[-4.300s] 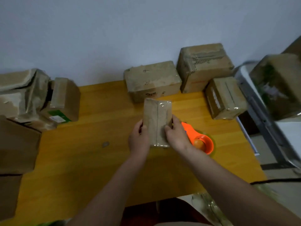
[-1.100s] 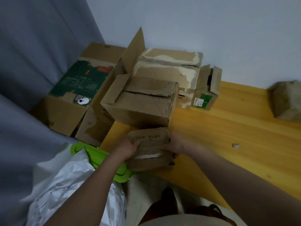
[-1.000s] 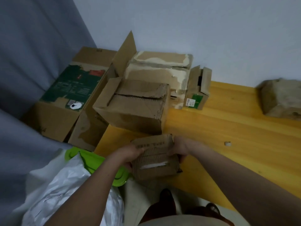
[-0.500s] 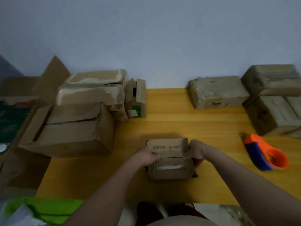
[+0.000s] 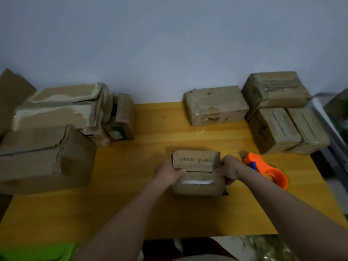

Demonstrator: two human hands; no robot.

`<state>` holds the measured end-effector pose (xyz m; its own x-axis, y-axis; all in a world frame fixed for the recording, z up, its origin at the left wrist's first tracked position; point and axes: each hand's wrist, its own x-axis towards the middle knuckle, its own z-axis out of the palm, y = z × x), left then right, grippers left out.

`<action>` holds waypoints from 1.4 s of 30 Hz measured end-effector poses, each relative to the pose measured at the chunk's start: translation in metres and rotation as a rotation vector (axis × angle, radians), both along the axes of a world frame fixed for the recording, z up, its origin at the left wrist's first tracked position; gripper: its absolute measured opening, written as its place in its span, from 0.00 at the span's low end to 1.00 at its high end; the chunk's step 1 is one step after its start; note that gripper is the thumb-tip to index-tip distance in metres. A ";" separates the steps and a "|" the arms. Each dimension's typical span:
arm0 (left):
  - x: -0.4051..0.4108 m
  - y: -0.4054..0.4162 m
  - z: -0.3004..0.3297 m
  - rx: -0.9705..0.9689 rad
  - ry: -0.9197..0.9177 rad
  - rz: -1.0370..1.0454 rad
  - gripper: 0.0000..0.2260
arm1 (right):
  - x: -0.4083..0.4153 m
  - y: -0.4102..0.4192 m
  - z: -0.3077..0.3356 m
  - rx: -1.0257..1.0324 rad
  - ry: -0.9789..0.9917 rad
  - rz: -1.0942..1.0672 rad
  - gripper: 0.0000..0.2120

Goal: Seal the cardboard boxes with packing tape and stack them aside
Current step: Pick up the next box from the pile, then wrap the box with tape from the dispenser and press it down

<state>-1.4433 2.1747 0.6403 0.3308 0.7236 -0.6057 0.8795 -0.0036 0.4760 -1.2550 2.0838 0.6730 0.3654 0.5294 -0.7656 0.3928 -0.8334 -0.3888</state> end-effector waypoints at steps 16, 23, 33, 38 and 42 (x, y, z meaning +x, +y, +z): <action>0.029 0.009 0.005 0.307 0.202 -0.887 0.64 | -0.014 -0.014 -0.012 0.327 -0.318 0.198 0.28; 0.040 0.007 0.010 0.318 0.261 -0.874 0.63 | 0.012 -0.030 -0.017 0.478 -0.272 -0.101 0.13; 0.069 -0.007 0.023 0.322 0.310 -0.842 0.63 | 0.082 -0.079 -0.057 -0.004 -0.482 -0.163 0.32; 0.086 -0.016 0.031 0.265 0.404 -0.808 0.64 | 0.092 -0.081 -0.066 -0.018 -0.455 -0.226 0.33; 0.090 -0.020 0.033 0.212 0.434 -0.772 0.65 | 0.098 -0.089 -0.073 -0.056 -0.360 -0.220 0.26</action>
